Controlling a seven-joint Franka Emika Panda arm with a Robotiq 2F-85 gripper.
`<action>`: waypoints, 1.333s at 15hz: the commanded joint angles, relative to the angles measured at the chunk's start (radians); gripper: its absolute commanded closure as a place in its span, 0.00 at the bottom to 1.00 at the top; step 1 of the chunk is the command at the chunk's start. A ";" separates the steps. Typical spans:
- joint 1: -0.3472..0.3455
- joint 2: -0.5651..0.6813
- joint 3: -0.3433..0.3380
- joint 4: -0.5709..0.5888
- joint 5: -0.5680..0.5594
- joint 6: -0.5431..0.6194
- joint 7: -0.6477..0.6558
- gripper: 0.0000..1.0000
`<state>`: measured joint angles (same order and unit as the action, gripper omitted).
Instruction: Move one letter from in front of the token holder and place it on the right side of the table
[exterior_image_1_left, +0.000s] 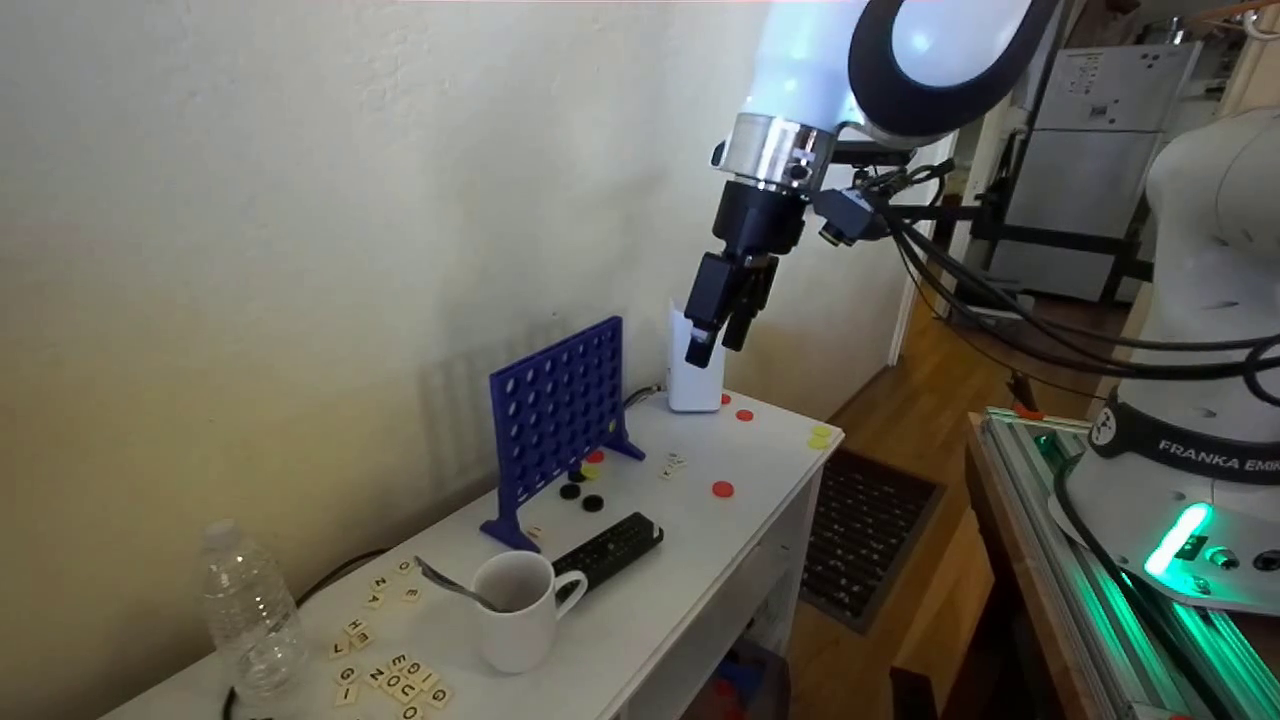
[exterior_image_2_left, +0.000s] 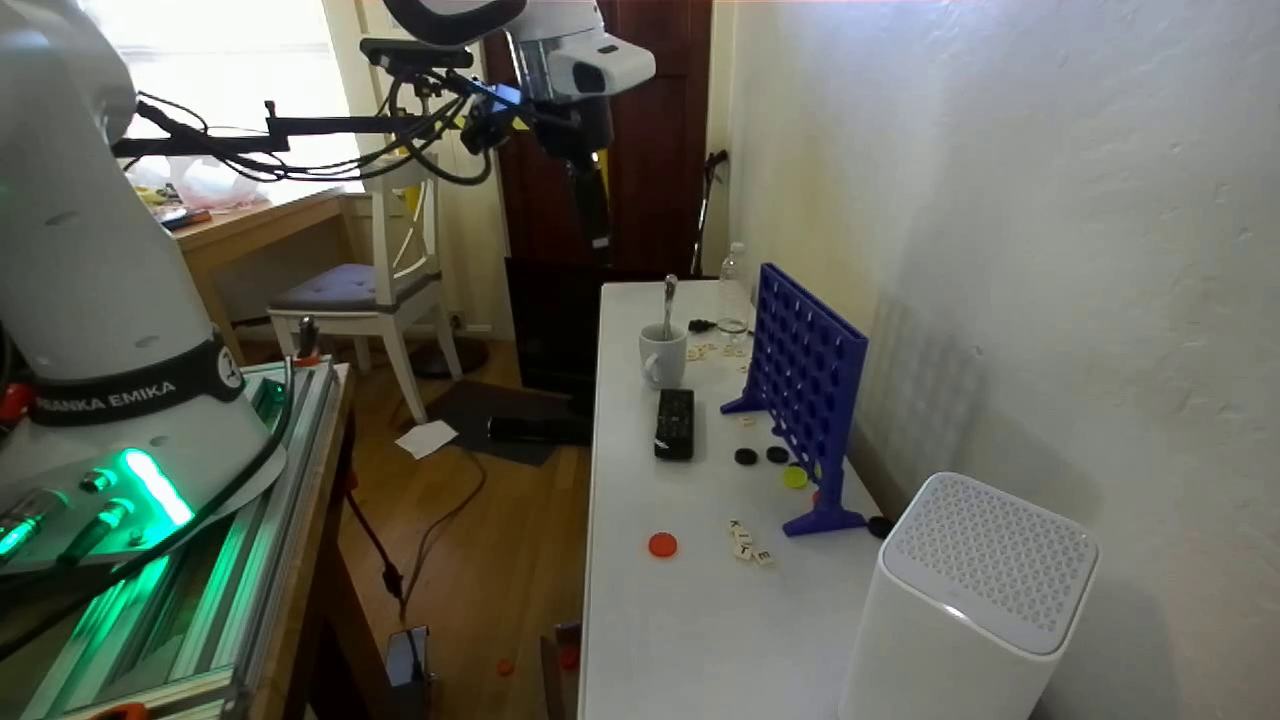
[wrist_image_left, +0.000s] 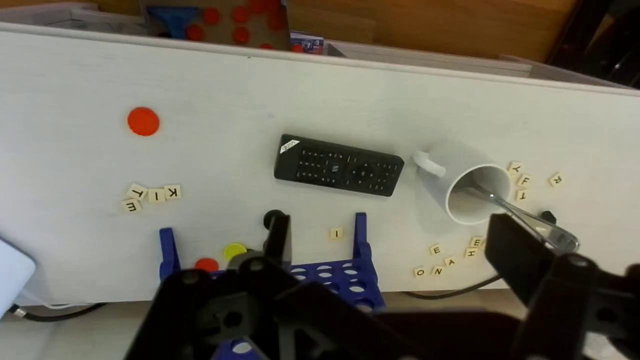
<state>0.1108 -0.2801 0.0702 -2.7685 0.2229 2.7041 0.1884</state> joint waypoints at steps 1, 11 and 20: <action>-0.004 -0.002 0.003 0.004 0.000 -0.003 0.000 0.00; -0.187 0.217 -0.096 0.065 -0.104 -0.063 0.028 0.26; -0.191 0.571 -0.175 0.312 -0.187 0.045 0.077 0.90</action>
<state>-0.1003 0.1516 -0.0905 -2.5652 0.0503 2.7285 0.2307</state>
